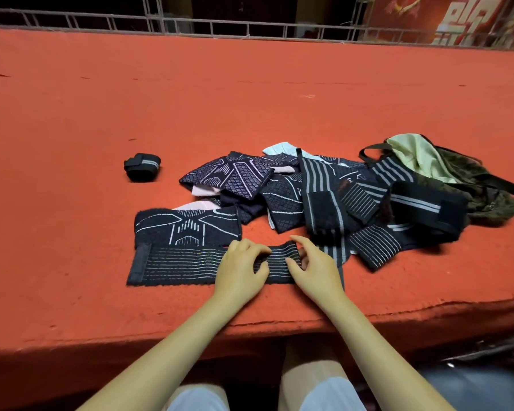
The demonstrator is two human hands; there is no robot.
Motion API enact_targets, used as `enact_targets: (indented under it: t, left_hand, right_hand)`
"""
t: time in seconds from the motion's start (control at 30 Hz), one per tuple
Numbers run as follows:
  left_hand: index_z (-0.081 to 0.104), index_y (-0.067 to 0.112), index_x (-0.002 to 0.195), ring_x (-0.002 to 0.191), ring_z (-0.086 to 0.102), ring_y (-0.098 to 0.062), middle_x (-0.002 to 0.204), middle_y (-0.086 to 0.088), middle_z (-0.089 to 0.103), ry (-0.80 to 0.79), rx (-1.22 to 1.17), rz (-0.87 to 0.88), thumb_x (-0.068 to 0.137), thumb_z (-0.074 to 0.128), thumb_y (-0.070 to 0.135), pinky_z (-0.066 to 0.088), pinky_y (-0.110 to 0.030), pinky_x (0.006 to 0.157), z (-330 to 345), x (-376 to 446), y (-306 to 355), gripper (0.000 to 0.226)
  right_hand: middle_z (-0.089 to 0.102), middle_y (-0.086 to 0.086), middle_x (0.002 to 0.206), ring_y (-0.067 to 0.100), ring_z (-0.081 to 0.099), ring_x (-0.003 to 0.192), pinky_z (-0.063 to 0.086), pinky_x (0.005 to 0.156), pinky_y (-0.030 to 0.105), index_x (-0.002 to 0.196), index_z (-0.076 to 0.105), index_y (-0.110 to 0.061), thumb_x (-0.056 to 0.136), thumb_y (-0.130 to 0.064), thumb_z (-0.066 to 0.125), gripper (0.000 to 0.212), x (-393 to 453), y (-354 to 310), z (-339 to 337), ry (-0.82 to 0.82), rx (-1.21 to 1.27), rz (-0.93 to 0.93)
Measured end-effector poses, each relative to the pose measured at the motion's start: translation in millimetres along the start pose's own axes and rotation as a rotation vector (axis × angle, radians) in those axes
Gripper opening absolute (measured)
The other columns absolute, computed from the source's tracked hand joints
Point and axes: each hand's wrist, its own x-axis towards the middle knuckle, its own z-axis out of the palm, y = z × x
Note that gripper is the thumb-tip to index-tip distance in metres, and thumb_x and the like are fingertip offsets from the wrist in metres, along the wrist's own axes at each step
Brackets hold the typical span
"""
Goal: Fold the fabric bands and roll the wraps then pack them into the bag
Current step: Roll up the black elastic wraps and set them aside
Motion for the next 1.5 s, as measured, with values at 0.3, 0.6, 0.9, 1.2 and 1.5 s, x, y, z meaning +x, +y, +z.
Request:
enact_targets:
  t: [0.3, 0.6, 0.9, 1.2, 1.5]
  left_hand:
    - [0.067, 0.021, 0.108, 0.101, 0.049, -0.017, 0.105, 0.005, 0.057, 0.032, 0.01, 0.158, 0.077, 0.052, 0.047, 0.045, -0.031, 0.087, 3, -2, 1, 0.044]
    - [0.038, 0.026, 0.139, 0.095, 0.056, -0.018, 0.09, 0.01, 0.063, -0.148, -0.302, -0.037, 0.089, 0.045, 0.021, 0.043, -0.033, 0.086, -5, 3, 8, 0.051]
    - [0.053, 0.023, 0.129, 0.088, 0.054, -0.017, 0.088, 0.005, 0.058, -0.005, -0.395, -0.155, 0.087, 0.05, 0.025, 0.045, -0.027, 0.083, -6, 4, 5, 0.042]
    - [0.058, 0.014, 0.121, 0.094, 0.047, -0.023, 0.094, -0.004, 0.06, 0.183, -0.184, -0.21, 0.081, 0.052, 0.009, 0.038, -0.035, 0.09, -6, 0, 2, 0.04]
    - [0.062, 0.024, 0.116, 0.08, 0.055, -0.004, 0.096, 0.003, 0.06, 0.166, -0.467, -0.36, 0.083, 0.05, 0.005, 0.041, -0.024, 0.082, -15, 2, -2, 0.04]
  right_hand:
    - [0.058, -0.01, 0.079, 0.006, 0.055, 0.064, 0.05, 0.072, 0.031, 0.12, 0.056, -0.034, 0.084, -0.007, 0.06, 0.045, 1, 10, -1, 0.122, 0.422, 0.099]
    - [0.069, -0.007, 0.079, 0.001, 0.061, 0.081, 0.045, 0.067, 0.014, 0.111, 0.065, -0.024, 0.079, -0.045, 0.056, 0.04, -2, 4, -8, -0.203, 0.645, -0.016]
    - [0.066, -0.009, 0.108, 0.005, 0.061, 0.101, 0.043, 0.092, 0.017, 0.102, 0.071, -0.024, 0.085, -0.003, 0.062, 0.028, -2, 2, -4, -0.179, 0.362, -0.209]
    - [0.064, -0.009, 0.086, 0.007, 0.052, 0.07, 0.046, 0.076, 0.031, 0.124, 0.057, -0.023, 0.083, -0.03, 0.069, 0.043, 11, -18, 12, -0.197, 0.348, 0.146]
    - [0.065, -0.018, 0.075, 0.006, 0.061, 0.088, 0.047, 0.084, 0.033, 0.123, 0.056, -0.033, 0.092, -0.032, 0.054, 0.03, 0, -25, 17, -0.1, 0.302, 0.084]
